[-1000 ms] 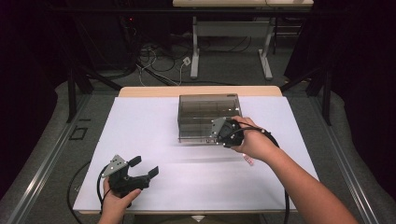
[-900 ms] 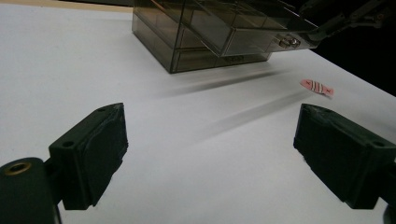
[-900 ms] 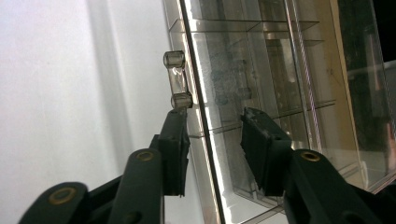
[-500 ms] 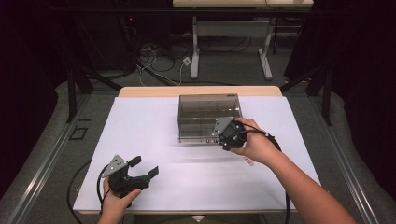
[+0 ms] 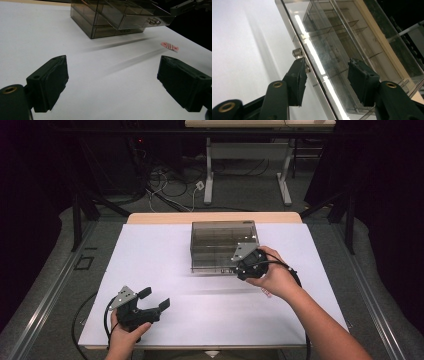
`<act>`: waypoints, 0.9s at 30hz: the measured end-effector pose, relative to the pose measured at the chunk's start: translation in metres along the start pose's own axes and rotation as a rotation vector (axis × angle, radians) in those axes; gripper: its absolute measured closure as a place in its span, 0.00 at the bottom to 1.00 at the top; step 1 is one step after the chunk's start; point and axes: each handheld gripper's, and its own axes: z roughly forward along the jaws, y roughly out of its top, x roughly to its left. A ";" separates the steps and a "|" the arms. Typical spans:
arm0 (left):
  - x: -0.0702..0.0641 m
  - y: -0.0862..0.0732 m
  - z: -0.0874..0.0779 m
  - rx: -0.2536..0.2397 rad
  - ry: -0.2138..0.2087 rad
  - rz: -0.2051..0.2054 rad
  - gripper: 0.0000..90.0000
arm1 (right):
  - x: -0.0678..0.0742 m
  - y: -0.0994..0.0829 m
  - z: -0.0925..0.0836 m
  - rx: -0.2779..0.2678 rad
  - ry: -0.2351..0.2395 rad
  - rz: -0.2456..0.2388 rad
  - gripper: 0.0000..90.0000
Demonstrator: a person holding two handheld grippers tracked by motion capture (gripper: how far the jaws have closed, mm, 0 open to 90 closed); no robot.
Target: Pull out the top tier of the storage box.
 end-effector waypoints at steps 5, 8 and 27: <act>0.000 0.000 0.000 0.000 0.000 -0.001 0.11 | 0.005 0.001 -0.004 -0.019 -0.037 0.042 0.52; 0.000 0.000 0.000 -0.001 -0.001 -0.001 0.11 | 0.008 0.001 -0.006 -0.033 -0.058 0.059 0.52; 0.000 0.000 0.000 0.001 -0.001 -0.004 0.11 | 0.007 -0.013 -0.023 -0.130 -0.101 0.346 0.43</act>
